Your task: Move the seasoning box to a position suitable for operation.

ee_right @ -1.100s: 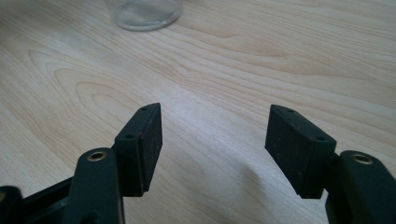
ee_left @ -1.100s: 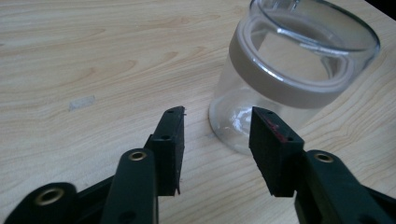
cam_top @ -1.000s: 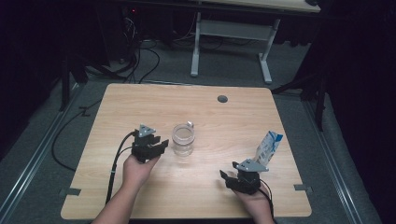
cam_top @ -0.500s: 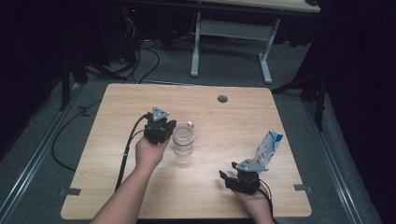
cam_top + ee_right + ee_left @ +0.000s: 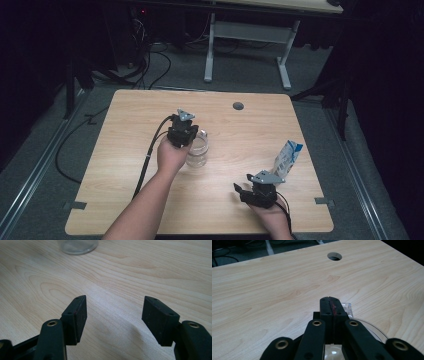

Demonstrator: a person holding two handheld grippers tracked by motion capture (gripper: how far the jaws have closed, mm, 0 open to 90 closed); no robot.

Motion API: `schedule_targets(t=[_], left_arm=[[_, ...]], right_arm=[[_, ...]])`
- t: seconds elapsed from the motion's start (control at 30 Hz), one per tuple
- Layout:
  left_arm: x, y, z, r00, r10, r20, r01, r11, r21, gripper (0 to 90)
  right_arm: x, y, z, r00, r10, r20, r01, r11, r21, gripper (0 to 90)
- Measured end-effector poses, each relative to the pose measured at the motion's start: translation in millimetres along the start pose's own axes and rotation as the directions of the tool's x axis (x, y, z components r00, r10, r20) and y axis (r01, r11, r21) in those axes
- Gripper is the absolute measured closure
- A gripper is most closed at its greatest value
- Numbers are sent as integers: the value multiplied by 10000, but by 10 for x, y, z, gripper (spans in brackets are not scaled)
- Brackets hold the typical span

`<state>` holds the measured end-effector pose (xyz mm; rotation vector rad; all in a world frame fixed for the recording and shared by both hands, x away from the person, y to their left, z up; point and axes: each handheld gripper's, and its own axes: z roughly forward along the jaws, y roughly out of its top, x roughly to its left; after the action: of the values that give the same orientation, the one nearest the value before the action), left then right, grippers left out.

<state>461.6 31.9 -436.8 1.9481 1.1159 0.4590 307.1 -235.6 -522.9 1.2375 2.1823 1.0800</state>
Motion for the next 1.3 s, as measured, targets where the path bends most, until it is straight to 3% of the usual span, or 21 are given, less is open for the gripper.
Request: schedule_targets(t=[0.6, 1.0, 1.3], left_arm=[[4, 24, 104, 9996, 208, -198, -202, 9994, 284, 900], [-60, -4, 40, 9982, 564, -214, -553, 9973, 489, 900], [-125, -103, -69, 9980, 626, 120, -631, 9972, 410, 900]], right_arm=[[22, 10, -13, 10000, -34, -43, 34, 10000, 2, 369], [31, 17, -17, 10000, -46, -80, 46, 10000, -5, 369], [40, 22, -17, 9999, -92, -90, 91, 10000, -26, 368]])
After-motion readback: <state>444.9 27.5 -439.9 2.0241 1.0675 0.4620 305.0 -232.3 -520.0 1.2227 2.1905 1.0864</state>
